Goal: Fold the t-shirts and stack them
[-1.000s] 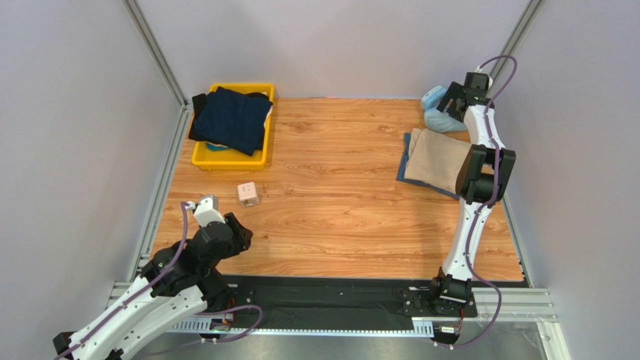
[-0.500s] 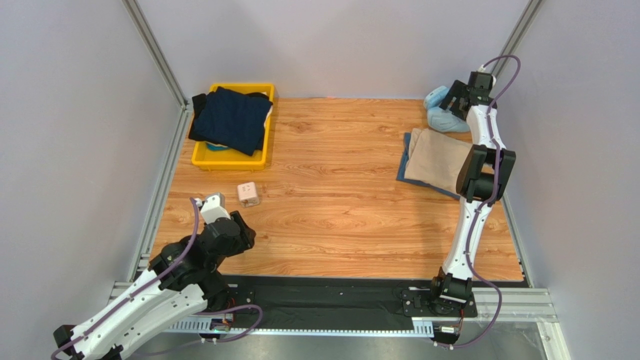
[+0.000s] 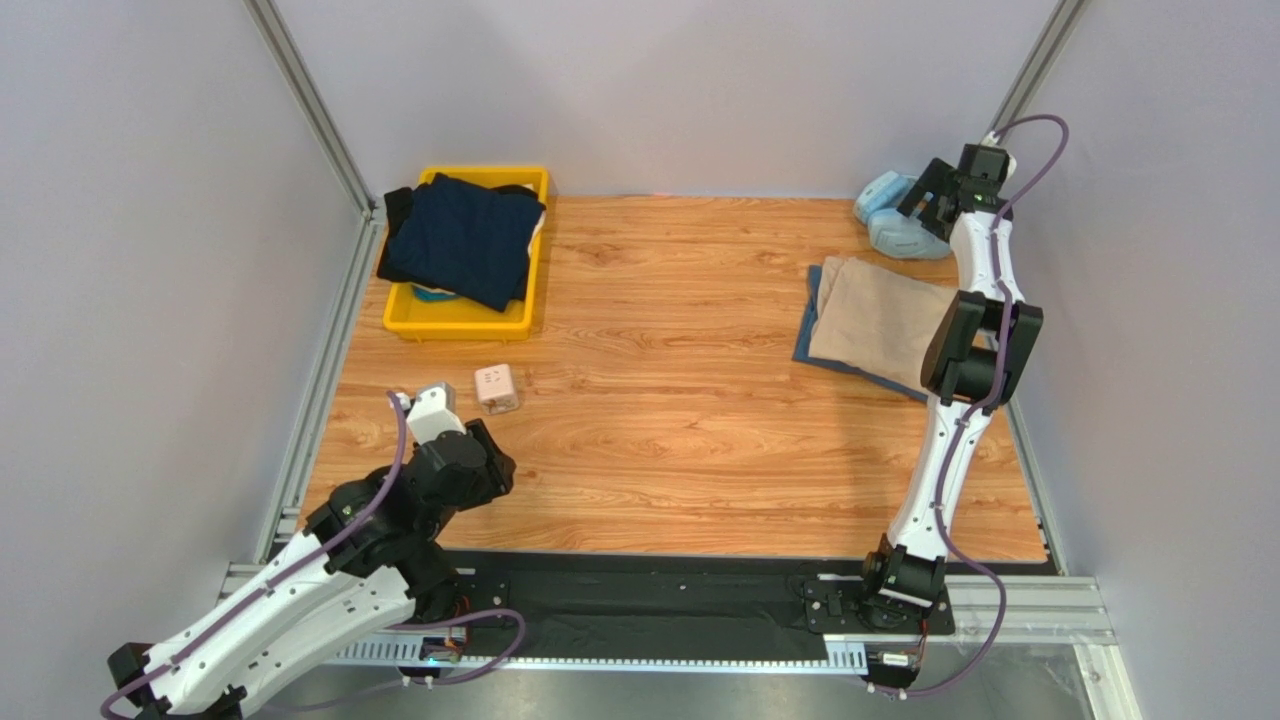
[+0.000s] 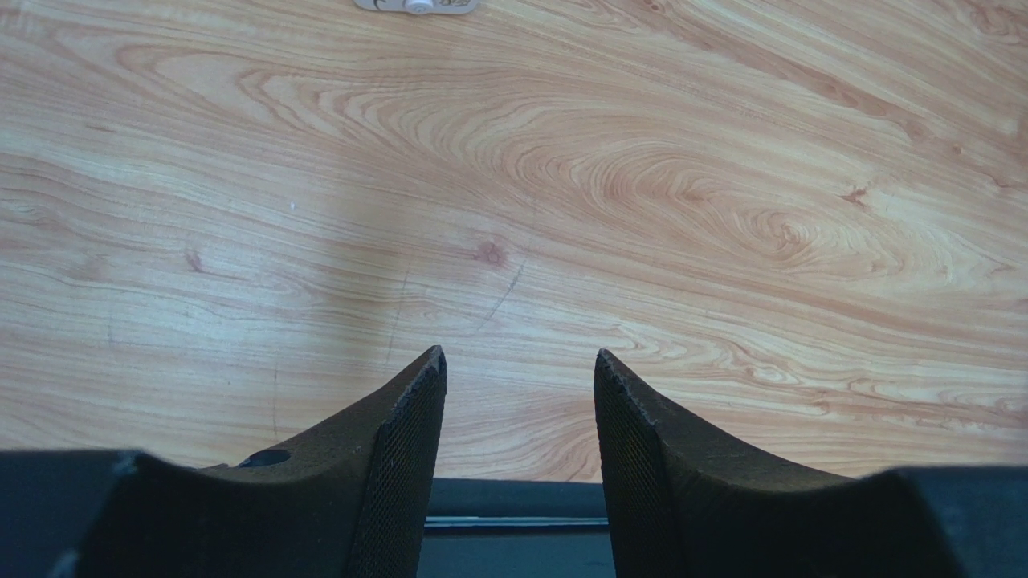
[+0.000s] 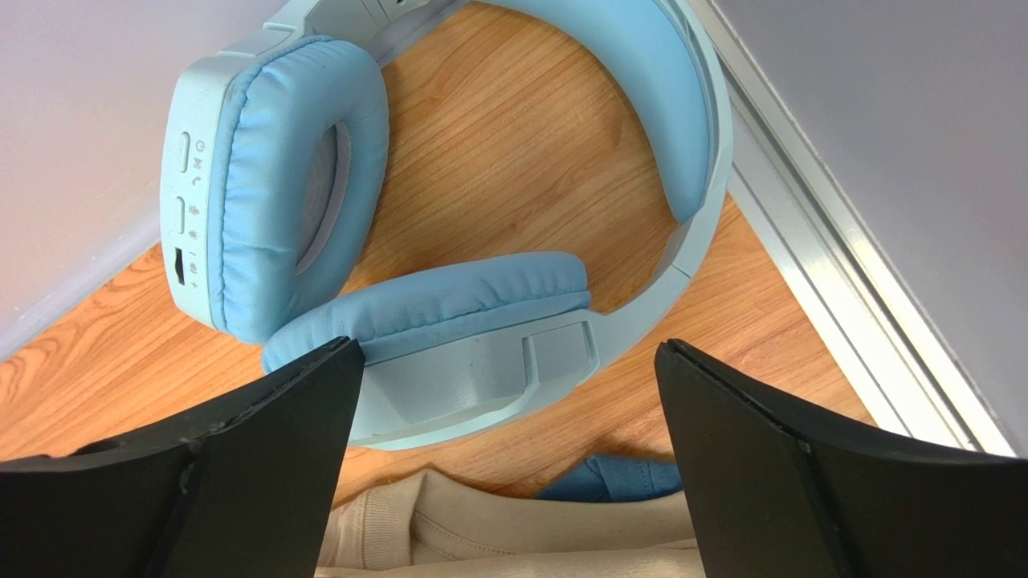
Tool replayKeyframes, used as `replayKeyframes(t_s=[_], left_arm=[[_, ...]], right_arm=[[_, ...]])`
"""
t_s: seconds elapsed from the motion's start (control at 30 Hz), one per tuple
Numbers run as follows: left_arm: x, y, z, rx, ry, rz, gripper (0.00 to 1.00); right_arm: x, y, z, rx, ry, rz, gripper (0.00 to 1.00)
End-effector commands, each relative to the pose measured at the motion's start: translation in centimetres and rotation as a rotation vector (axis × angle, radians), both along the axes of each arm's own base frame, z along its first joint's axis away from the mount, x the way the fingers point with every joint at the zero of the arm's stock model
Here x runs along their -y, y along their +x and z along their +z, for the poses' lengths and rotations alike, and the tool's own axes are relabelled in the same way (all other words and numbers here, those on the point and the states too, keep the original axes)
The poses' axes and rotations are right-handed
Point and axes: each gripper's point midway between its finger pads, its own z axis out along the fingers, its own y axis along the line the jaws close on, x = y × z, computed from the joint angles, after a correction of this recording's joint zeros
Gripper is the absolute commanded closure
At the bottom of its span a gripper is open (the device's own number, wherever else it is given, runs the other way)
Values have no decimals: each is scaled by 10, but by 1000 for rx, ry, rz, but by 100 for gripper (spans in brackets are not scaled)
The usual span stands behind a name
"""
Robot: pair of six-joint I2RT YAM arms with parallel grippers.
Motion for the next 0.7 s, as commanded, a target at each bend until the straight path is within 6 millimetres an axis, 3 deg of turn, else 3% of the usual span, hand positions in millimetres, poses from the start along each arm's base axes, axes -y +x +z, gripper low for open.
replayKeyframes(t_s=[0.0,0.03,0.07,0.1,0.33,0.47,0.67], left_arm=[[6,4,5,17,-12,-17,44],[6,4,5,18,-13,-17,44],[7,5,6,21,-14,-15,44],[7,5,5,21,-14,-17,44],[12,8,6,25,-12,-30,44],[12,9,7,28,-6,-33,44],[9,9,6,41,-8,-30,44]], right_arm=[[4,2,12,40,52,-41,2],[1,2,17,48,61,-30,2],[-3,-4,6,24,72,-24,2],[-12,-5,25,67,102,6,3],[-20,-16,67,199,177,-55,2],[-11,-15,79,226,243,-152,1],[-8,-11,77,234,334,-240,2]])
